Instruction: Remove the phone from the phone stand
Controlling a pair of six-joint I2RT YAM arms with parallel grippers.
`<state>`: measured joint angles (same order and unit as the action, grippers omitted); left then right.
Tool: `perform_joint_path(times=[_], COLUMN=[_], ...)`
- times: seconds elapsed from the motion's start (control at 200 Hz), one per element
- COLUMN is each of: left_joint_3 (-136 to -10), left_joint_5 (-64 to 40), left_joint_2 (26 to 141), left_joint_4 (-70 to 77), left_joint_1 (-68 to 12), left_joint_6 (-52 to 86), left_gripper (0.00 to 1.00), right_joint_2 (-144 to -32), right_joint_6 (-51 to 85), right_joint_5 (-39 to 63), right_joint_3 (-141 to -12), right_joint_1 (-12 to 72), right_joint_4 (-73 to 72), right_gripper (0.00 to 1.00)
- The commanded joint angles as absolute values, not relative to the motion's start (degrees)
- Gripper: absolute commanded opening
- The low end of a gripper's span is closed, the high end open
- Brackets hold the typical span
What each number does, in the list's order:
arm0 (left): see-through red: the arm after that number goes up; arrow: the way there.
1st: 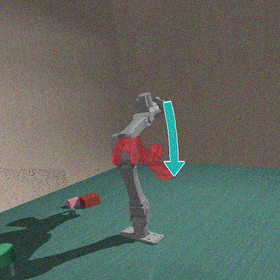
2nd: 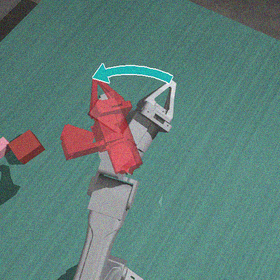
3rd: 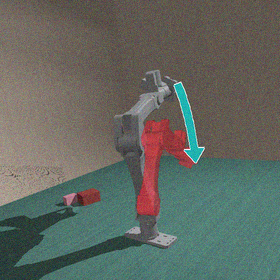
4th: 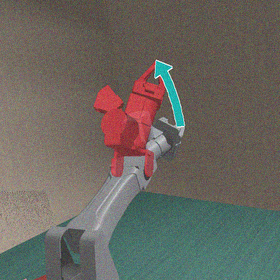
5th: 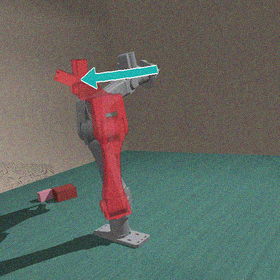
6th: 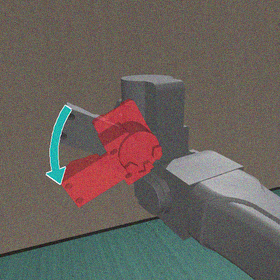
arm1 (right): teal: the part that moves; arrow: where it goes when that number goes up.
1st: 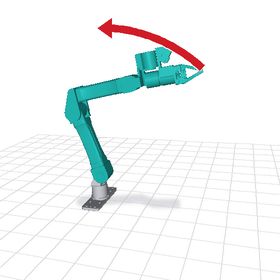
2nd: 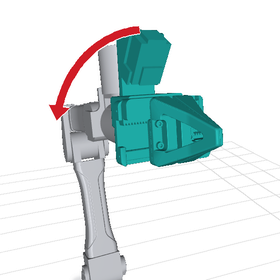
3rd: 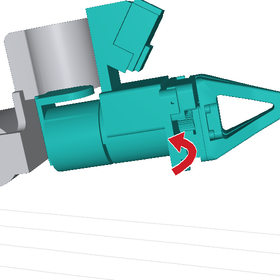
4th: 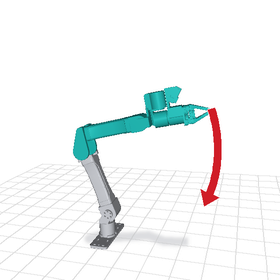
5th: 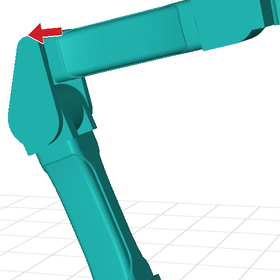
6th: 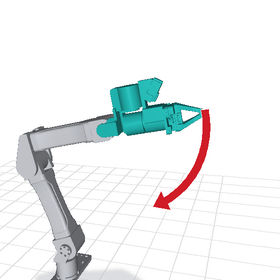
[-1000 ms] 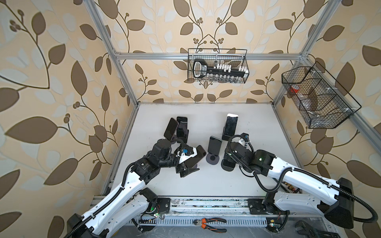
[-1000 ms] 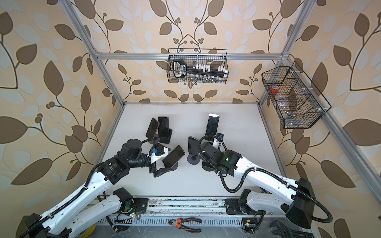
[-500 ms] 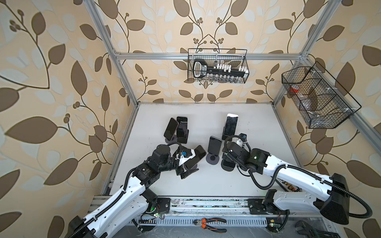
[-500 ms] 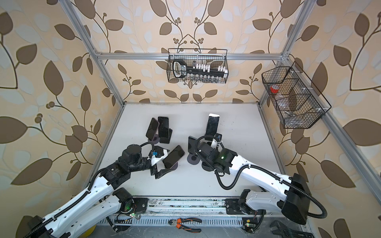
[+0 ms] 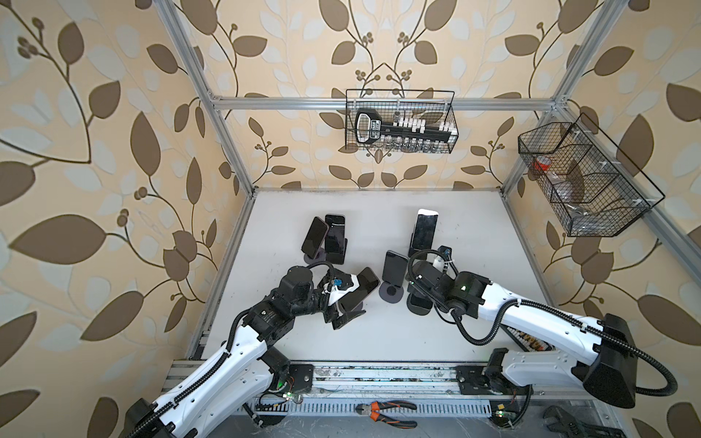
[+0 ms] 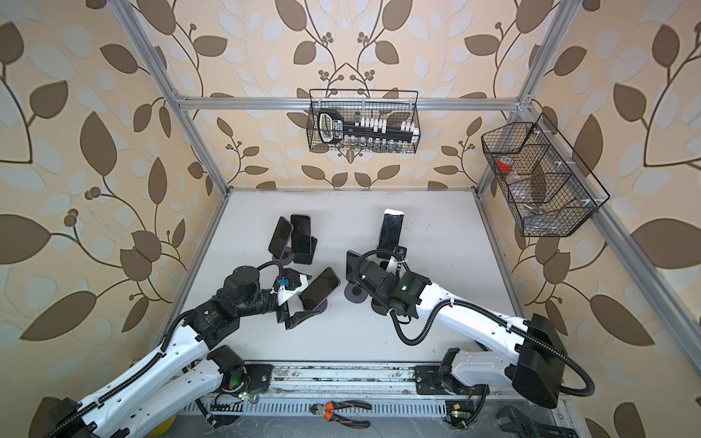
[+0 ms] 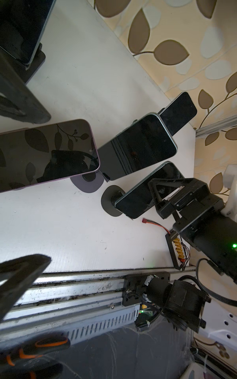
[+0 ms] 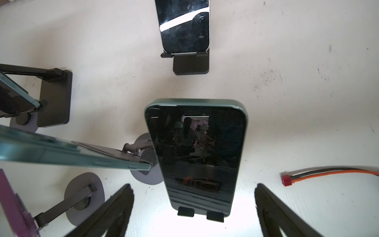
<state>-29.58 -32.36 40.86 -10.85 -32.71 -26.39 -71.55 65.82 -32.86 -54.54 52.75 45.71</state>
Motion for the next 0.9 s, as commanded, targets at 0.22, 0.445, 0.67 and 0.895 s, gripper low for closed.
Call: perform_joint_path(times=[0.22,0.445,0.67,0.895], left_joint_3=[-32.18,-33.35,-33.59,-33.92], left_joint_5=[-32.83,-32.79,-32.44,-31.90], left_joint_2=[41.67,41.92,42.18,42.43], left_joint_4=[-7.70,-9.01,-8.79,-8.88], left_joint_1=[-33.23,-33.29,-33.26,-33.28], left_joint_6=[-23.68,-23.33,-22.17,-21.78], left_gripper=[0.99,0.99,0.99,0.99], right_joint_2=[-71.89,-72.02,-72.02,-73.11], right_joint_6=[66.34,63.25,61.51,60.78], right_joint_5=[-34.33,-33.73,-32.77,-32.00], right_joint_3=[-55.24,-55.29,-54.14,-53.64], right_joint_1=[51.96,49.92,48.71,48.12], right_joint_4=[46.31,44.34,41.94,40.58], right_gripper=[0.95,0.93,0.93,0.93])
